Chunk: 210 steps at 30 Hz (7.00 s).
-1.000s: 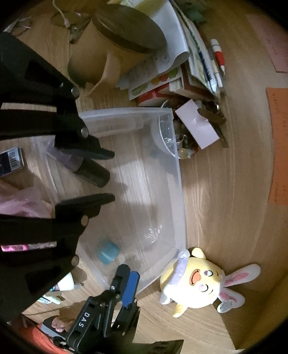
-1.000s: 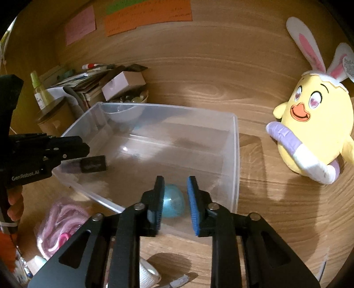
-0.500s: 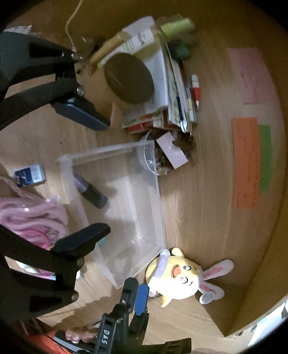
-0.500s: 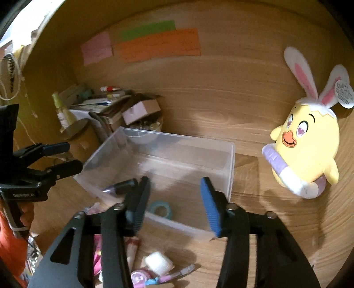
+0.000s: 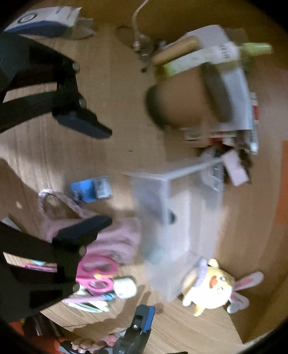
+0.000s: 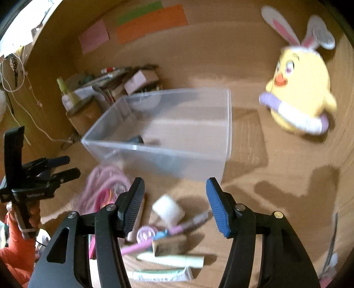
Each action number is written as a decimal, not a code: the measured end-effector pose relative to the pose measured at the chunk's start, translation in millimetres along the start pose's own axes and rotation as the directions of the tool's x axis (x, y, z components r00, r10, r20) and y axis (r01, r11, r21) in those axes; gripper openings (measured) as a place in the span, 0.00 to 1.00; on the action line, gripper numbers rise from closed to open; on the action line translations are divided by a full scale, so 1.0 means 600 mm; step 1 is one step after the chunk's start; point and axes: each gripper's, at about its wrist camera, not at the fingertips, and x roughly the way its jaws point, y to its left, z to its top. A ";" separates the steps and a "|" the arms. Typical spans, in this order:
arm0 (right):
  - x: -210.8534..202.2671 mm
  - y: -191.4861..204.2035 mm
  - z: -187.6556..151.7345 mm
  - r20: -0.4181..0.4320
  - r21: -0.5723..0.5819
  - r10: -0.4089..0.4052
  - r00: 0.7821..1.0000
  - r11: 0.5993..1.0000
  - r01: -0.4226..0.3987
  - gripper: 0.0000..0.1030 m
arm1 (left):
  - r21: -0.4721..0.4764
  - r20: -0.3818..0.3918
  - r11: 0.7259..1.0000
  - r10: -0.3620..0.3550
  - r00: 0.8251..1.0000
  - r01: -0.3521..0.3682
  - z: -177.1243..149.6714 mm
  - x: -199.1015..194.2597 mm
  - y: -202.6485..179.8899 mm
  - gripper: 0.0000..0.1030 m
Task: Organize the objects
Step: 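Grasp the barcode card with the left tool while the right tool grasps the white tape roll, then drop the card and white tape into the clear box with both tools, then grasp the pink scissors with the left tool while the right tool grasps the toothpaste tube, then release the scissors and toothpaste into the clear box with both tools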
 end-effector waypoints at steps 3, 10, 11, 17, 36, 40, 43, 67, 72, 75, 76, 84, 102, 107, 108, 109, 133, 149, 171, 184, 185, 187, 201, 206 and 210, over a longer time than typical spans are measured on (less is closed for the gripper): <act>0.013 0.000 -0.021 -0.018 0.020 0.005 1.000 1.000 -0.005 0.53 | -0.008 -0.038 1.000 0.010 0.999 -0.010 -0.016 0.022 0.001 0.60; 0.050 0.018 -0.045 -0.058 -0.021 -0.019 0.998 1.000 0.017 0.51 | -0.027 -0.067 0.999 -0.019 0.998 0.017 -0.031 0.041 -0.003 0.60; 0.054 0.020 -0.047 -0.063 -0.032 -0.027 0.998 0.999 0.025 0.50 | -0.024 -0.065 1.000 -0.014 0.998 0.012 -0.030 0.041 -0.004 0.60; 0.067 0.028 -0.052 -0.072 -0.061 -0.042 0.996 0.997 0.038 0.35 | 0.025 -0.042 0.999 0.030 0.999 -0.029 -0.031 0.046 -0.020 0.56; -0.029 0.010 -0.001 0.128 -0.019 -0.074 0.989 0.997 0.077 0.34 | -0.017 0.098 0.999 -0.028 0.995 0.030 -0.003 -0.046 0.005 0.26; -0.044 0.012 0.019 0.168 -0.018 -0.080 0.983 0.996 0.084 0.34 | -0.006 0.168 0.998 -0.057 0.984 0.059 0.026 -0.080 -0.004 0.26; -0.046 0.013 0.031 0.185 -0.017 -0.088 0.979 0.996 0.093 0.34 | 0.009 0.199 0.996 -0.086 0.976 0.086 0.058 -0.089 -0.015 0.26; 0.084 -0.004 0.084 0.056 -0.048 -0.138 0.989 0.989 0.140 0.34 | 0.046 0.054 0.993 -0.114 0.992 0.112 0.155 0.053 -0.047 0.26; 0.091 0.000 0.085 0.046 -0.054 -0.139 0.989 0.989 0.141 0.35 | 0.051 0.047 0.993 -0.105 0.993 0.103 0.154 0.063 -0.051 0.26; 0.093 0.003 0.086 0.044 -0.059 -0.148 0.988 0.987 0.151 0.35 | 0.064 0.058 0.994 -0.092 0.994 0.088 0.151 0.057 -0.058 0.26; 0.093 0.004 0.087 0.042 -0.061 -0.151 0.988 0.986 0.154 0.36 | 0.069 0.060 0.994 -0.092 0.994 0.088 0.150 0.055 -0.059 0.27; 0.064 0.011 0.082 0.059 -0.059 -0.132 0.989 0.989 0.136 0.55 | 0.082 0.114 0.995 -0.068 0.991 0.059 0.139 0.014 -0.071 0.67; -0.070 0.019 -0.034 0.127 -0.006 -0.138 0.982 0.990 0.140 0.79 | 0.086 0.149 0.995 -0.060 0.987 0.047 0.030 -0.075 -0.088 0.95; -0.072 0.002 -0.094 0.067 0.067 -0.113 0.991 0.992 0.108 0.79 | 0.110 0.124 0.992 -0.080 0.989 0.067 -0.017 -0.073 -0.105 0.79; -0.070 0.001 -0.102 0.054 0.078 -0.102 0.993 0.992 0.097 0.79 | 0.113 0.104 0.991 -0.090 0.991 0.078 -0.023 -0.069 -0.109 0.70; -0.068 0.000 -0.112 0.038 0.086 -0.094 0.995 0.992 0.091 0.79 | 0.112 0.091 0.989 -0.107 0.990 0.097 -0.027 -0.066 -0.113 0.65; -0.028 0.056 -0.178 -0.040 0.064 -0.082 0.996 0.994 0.085 0.47 | 0.219 0.007 0.966 -0.142 0.990 0.137 -0.093 -0.016 -0.196 0.36; -0.052 -0.003 -0.184 -0.021 0.040 -0.247 0.969 0.968 0.248 0.15 | 0.103 0.052 0.979 -0.184 0.982 0.178 -0.079 -0.015 -0.156 0.20; -0.149 -0.007 -0.097 0.237 0.054 -0.245 0.940 0.970 0.239 0.14 | 0.087 0.260 0.983 -0.178 0.949 0.161 0.030 -0.100 -0.125 0.20; -0.099 0.021 0.008 0.282 -0.044 -0.163 0.945 0.982 0.183 0.14 | 0.057 0.181 0.985 -0.171 0.969 0.163 0.120 -0.034 -0.063 0.20; -0.091 0.019 0.014 0.275 -0.048 -0.157 0.949 0.983 0.176 0.14 | 0.052 0.167 0.985 -0.174 0.970 0.167 0.127 -0.026 -0.059 0.20; -0.066 0.014 0.031 0.250 -0.051 -0.141 0.958 0.986 0.158 0.14 | 0.049 0.138 0.984 -0.176 0.975 0.171 0.140 -0.006 -0.054 0.20; 0.057 -0.003 0.077 0.114 -0.044 -0.101 0.988 0.993 0.107 0.14 | 0.123 0.033 0.980 -0.163 0.986 0.158 0.157 0.083 -0.084 0.20; 0.081 0.007 0.081 0.076 -0.080 -0.114 0.991 0.989 0.120 0.14 | 0.144 0.052 0.979 -0.156 0.986 0.147 0.155 0.072 -0.090 0.20; 0.074 0.013 0.079 0.079 -0.095 -0.138 0.987 0.985 0.145 0.18 | 0.158 0.080 0.978 -0.147 0.986 0.133 0.152 0.048 -0.095 0.27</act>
